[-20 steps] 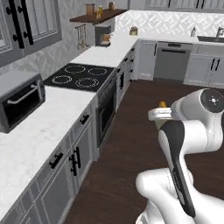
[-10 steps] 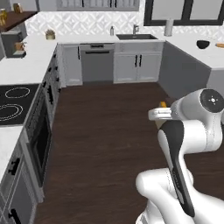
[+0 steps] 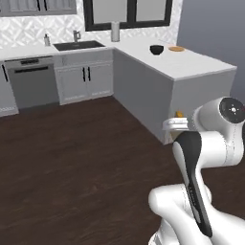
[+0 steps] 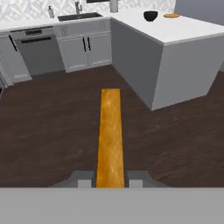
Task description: Start the toaster. Once the lever pops up, take the bread to the plate on the dining counter.
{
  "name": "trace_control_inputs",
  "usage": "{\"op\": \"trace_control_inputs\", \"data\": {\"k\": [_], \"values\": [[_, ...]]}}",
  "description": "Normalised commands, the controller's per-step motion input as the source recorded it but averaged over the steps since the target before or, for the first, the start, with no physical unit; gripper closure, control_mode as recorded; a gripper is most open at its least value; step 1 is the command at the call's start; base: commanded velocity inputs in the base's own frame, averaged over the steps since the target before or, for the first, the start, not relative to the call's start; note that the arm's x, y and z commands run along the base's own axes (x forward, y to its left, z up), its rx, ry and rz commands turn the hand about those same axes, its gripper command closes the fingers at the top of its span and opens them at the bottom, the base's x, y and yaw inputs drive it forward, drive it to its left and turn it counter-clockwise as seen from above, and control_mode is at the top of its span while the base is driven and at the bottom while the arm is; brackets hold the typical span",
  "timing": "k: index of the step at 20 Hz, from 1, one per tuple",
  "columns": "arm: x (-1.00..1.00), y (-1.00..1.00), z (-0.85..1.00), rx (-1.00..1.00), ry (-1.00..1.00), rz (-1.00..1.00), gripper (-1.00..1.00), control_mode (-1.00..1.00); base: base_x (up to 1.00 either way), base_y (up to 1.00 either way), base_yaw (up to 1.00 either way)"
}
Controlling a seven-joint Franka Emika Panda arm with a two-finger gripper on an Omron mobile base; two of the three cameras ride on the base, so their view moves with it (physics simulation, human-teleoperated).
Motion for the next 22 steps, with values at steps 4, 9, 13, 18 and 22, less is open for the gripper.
{"op": "trace_control_inputs", "data": {"k": [4, 9, 13, 18, 22], "values": [[0.0, 0.0, 0.0, 0.0, 0.0, 0.0, 1.0, 1.0, 0.99, -0.54, -0.53], [0.0, 0.0, 0.0, 0.0, 0.0, 0.0, 1.0, 1.0, 1.0, -0.4, -0.52], [0.0, 0.0, 0.0, 0.0, 0.0, 0.0, 1.0, 1.0, 1.0, -0.13, -0.55], [0.0, 0.0, 0.0, 0.0, 0.0, 0.0, 1.0, 1.0, 1.0, 0.0, -0.57], [0.0, 0.0, 0.0, 0.0, 0.0, 0.0, 1.0, 1.0, 1.0, 0.0, -0.56]]}}
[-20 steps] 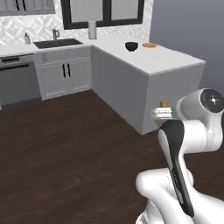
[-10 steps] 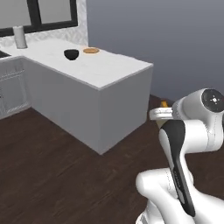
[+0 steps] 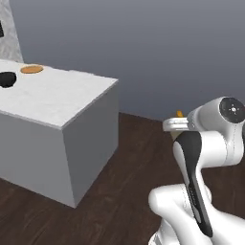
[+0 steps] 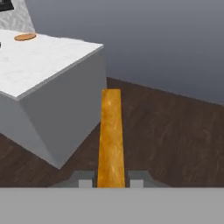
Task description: Start the toaster. Once the lever pops up, take the bread to the plate on the dining counter.
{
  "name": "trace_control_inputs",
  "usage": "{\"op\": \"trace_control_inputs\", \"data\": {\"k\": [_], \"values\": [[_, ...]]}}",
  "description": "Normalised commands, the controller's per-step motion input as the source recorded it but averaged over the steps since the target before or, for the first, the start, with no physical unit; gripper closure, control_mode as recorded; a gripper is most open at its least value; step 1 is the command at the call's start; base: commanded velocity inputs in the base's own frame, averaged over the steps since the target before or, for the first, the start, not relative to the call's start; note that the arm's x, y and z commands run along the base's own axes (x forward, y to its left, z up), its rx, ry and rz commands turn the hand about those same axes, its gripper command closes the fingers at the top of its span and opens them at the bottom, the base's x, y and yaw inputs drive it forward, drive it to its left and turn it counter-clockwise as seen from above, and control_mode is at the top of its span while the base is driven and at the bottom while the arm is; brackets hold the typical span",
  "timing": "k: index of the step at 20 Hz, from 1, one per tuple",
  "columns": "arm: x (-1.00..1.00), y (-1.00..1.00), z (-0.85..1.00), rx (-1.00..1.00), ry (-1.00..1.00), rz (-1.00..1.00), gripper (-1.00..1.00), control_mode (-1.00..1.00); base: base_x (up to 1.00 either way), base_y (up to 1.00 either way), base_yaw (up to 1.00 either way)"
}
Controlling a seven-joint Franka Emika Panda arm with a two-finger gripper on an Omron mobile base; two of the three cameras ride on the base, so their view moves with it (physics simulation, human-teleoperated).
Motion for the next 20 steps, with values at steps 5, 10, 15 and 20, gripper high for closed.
{"op": "trace_control_inputs", "data": {"k": [5, 10, 15, 20], "values": [[0.0, 0.0, 0.0, 0.0, 0.0, 0.0, 1.0, 1.0, 1.0, -0.05, -0.49], [0.0, 0.0, 0.0, 0.0, 0.0, 0.0, 1.0, 1.0, 1.0, -0.18, -0.43], [0.0, 0.0, 0.0, 0.0, 0.0, 0.0, 1.0, 1.0, 1.0, -0.12, -0.17], [0.0, 0.0, 0.0, 0.0, 0.0, 0.0, 1.0, 1.0, 1.0, 0.14, -0.19]]}}
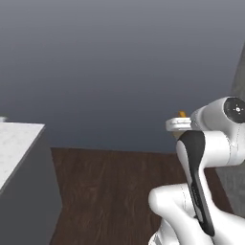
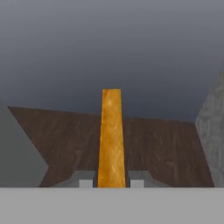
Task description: Start the toaster. Once the lever pops up, take the bread to the plate on the dining counter.
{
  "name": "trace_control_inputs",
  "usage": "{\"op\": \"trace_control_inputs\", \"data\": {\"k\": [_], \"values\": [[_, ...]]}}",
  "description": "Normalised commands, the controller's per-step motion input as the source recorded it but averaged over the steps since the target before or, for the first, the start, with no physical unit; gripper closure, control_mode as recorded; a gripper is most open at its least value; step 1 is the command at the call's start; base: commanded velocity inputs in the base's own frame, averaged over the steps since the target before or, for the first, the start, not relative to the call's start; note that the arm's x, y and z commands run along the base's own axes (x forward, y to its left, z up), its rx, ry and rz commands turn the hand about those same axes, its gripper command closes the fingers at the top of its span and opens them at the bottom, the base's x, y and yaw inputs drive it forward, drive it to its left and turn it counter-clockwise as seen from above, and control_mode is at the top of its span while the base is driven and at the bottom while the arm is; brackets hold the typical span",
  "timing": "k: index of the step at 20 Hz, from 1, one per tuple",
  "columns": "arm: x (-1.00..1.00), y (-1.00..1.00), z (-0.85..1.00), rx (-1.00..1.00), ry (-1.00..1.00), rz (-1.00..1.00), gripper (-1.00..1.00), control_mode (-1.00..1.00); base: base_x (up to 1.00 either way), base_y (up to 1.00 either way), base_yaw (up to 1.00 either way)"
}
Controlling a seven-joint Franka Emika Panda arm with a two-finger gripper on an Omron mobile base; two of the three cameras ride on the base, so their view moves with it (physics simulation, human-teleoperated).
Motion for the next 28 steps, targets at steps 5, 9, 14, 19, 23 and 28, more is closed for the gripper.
{"op": "trace_control_inputs", "data": {"k": [5, 9, 14, 19, 23, 28], "values": [[0.0, 0.0, 0.0, 0.0, 0.0, 0.0, 1.0, 1.0, 1.0, 0.53, -0.04], [0.0, 0.0, 0.0, 0.0, 0.0, 0.0, 1.0, 1.0, 1.0, 0.56, 0.0], [0.0, 0.0, 0.0, 0.0, 0.0, 0.0, 1.0, 1.0, 1.0, 0.21, 0.08], [0.0, 0.0, 0.0, 0.0, 0.0, 0.0, 1.0, 1.0, 1.0, 0.0, 0.37], [0.0, 0.0, 0.0, 0.0, 0.0, 0.0, 1.0, 1.0, 1.0, -0.03, 0.54], [0.0, 0.0, 0.0, 0.0, 0.0, 0.0, 1.0, 1.0, 1.0, -0.23, 0.64]]}}
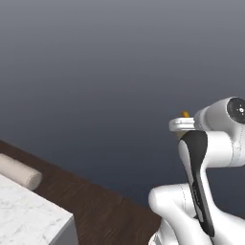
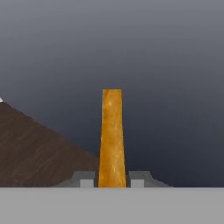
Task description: Start the toaster. Once the lever pops up, take the bread to the plate on the dining counter.
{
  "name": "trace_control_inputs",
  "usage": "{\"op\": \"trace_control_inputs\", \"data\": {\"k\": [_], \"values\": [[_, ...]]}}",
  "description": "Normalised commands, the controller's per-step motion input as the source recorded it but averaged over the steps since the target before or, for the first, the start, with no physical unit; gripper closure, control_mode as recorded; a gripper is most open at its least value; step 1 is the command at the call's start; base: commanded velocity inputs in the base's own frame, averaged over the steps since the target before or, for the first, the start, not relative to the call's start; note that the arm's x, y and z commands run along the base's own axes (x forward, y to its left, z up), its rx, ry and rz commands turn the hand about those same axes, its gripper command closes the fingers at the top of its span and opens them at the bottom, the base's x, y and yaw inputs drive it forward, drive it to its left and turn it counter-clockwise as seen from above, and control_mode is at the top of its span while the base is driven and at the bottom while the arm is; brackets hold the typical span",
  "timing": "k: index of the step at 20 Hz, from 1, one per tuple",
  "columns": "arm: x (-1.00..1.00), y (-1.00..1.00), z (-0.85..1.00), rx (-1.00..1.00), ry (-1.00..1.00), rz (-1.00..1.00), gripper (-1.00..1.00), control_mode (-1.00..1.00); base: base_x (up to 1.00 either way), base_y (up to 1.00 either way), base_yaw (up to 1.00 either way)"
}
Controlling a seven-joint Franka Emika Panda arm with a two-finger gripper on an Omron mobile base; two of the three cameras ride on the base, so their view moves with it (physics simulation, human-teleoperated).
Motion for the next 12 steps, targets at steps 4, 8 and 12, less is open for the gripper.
{"op": "trace_control_inputs", "data": {"k": [4, 8, 12], "values": [[0.0, 0.0, 0.0, 0.0, 0.0, 0.0, 1.0, 1.0, 1.0, -0.3, 0.73], [0.0, 0.0, 0.0, 0.0, 0.0, 0.0, 1.0, 1.0, 1.0, -0.3, 0.74], [0.0, 0.0, 0.0, 0.0, 0.0, 0.0, 1.0, 1.0, 1.0, -0.32, 0.54]]}}
